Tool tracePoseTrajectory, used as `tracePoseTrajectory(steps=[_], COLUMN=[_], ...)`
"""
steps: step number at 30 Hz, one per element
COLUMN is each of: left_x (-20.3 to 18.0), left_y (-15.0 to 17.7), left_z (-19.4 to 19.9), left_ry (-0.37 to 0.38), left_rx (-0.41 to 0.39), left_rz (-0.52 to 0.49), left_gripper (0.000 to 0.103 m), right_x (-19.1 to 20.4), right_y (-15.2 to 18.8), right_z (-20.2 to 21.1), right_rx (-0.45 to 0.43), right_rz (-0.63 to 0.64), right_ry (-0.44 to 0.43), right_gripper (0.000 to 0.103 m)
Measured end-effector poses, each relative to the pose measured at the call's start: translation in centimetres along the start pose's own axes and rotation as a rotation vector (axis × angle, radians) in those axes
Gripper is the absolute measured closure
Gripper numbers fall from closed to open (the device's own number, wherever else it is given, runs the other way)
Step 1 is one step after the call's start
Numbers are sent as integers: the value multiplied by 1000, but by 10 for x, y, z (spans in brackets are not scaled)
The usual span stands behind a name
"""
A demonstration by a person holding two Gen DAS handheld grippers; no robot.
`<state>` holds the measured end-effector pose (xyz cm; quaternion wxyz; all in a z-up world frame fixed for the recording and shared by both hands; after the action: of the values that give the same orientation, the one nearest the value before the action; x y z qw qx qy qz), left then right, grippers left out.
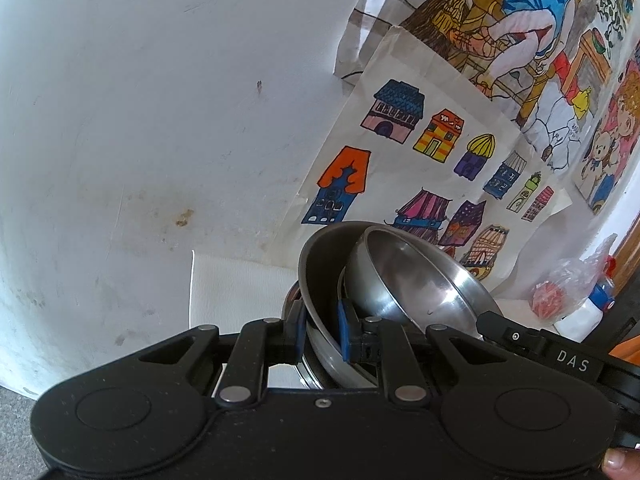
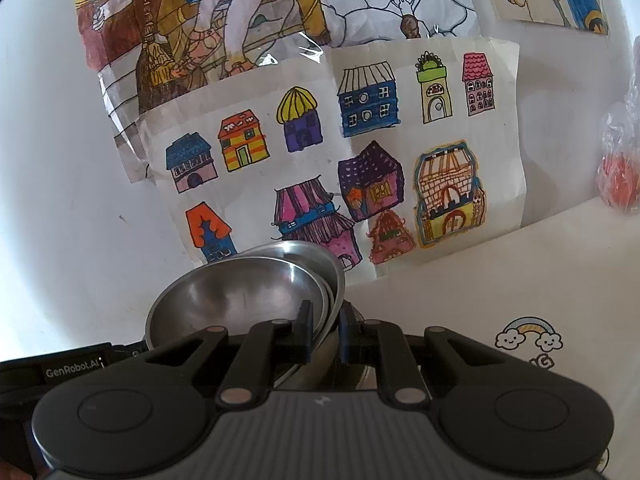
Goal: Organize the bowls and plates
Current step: 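Lift the nested steel bowls with both grippers toward the steel plate stack, then lower the bowl stack onto the steel plates and open both grippers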
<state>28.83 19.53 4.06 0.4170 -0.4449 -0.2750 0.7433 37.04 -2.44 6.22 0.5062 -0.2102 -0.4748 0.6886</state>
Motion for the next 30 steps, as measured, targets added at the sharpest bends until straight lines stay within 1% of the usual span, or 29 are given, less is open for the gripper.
tracePoseTrajectory(steps=[30], left_x=[-4], left_y=[0], left_z=[-4], left_ry=[-9], left_rx=[12], left_rz=[-6], left_gripper=[86], right_x=[-1], right_y=[-1], right_z=[-4], right_rx=[4], right_rz=[-10], right_ry=[12], right_gripper=[88])
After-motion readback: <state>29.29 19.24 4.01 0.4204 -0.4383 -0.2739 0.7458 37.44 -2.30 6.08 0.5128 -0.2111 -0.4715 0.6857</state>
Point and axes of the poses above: each gripper's, at about its wrist camera, not at the fingertips, and z roughly against the way its jaws point, x to its left, y to its underside, the point moved 1 cm from there along -z, roughly the way its jaws point, and after that the axes turned 6 degrees about -x, right-handed, at the moved point
